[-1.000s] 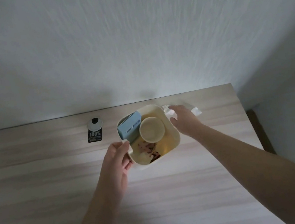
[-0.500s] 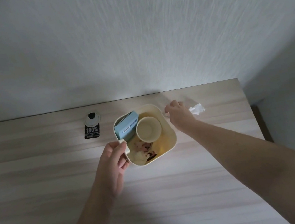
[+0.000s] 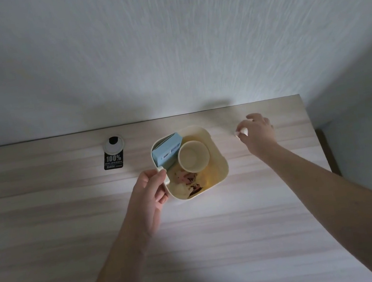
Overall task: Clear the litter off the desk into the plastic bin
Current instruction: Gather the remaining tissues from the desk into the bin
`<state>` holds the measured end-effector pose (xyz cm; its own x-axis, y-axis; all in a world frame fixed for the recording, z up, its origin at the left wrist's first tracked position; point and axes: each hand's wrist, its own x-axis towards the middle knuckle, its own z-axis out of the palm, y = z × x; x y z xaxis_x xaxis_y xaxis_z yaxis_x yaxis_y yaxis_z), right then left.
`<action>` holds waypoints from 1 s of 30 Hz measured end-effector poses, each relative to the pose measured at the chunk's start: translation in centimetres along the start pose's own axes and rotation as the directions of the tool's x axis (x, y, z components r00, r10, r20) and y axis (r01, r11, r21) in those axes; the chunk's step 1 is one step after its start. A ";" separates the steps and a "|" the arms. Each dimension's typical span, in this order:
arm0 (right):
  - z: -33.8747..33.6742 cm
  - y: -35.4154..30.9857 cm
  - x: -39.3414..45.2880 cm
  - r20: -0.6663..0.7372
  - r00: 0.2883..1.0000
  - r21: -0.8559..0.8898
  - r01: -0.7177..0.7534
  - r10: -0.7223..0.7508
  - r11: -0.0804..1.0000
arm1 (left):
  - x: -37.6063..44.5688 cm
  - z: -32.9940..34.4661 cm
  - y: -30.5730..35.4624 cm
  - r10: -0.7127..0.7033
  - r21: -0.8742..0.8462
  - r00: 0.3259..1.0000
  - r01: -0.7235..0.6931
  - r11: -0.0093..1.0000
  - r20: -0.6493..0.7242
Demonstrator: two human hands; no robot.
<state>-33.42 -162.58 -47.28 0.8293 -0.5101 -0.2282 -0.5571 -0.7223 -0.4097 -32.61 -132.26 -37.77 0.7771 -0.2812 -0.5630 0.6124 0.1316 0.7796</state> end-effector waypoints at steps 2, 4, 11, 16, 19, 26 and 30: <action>0.6 0.8 -0.2 0.080 0.994 -0.002 -0.068 0.068 0.998 | 0.0 -0.3 -0.4 -0.003 -0.006 1.000 0.003 1.000 -0.002; 1.2 1.3 -0.7 0.108 0.991 0.009 -0.081 0.080 0.997 | -0.2 -0.7 -0.7 0.009 0.008 1.000 -0.009 1.000 0.014; 0.1 1.4 -3.7 0.002 0.998 0.235 -0.057 0.058 0.970 | -1.4 -1.4 -0.7 0.070 0.070 0.995 -0.076 0.995 0.074; -3.5 0.1 -8.5 -0.189 0.982 0.404 0.095 -0.018 0.910 | -2.2 -1.4 -1.2 0.065 0.076 0.996 -0.069 0.995 0.057; -5.4 -1.6 -12.3 -0.286 0.956 0.454 0.200 -0.071 0.868 | -3.0 -1.0 -2.0 0.065 0.107 0.998 -0.066 0.992 0.018; -7.9 -6.1 -21.0 -0.366 0.878 0.502 0.465 -0.308 0.729 | -5.8 -0.7 -3.3 0.071 0.135 0.997 -0.072 0.988 0.009; -7.1 -7.3 -23.6 -0.200 0.876 0.421 0.482 -0.440 0.769 | -7.5 -0.6 -3.8 0.052 0.163 0.997 -0.060 0.985 0.052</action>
<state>-49.27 -148.56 -32.60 0.9623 -0.2222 0.1567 -0.0099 -0.6046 -0.7964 -40.70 -130.06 -36.68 0.7995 -0.3229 -0.5065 0.5327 -0.0085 0.8463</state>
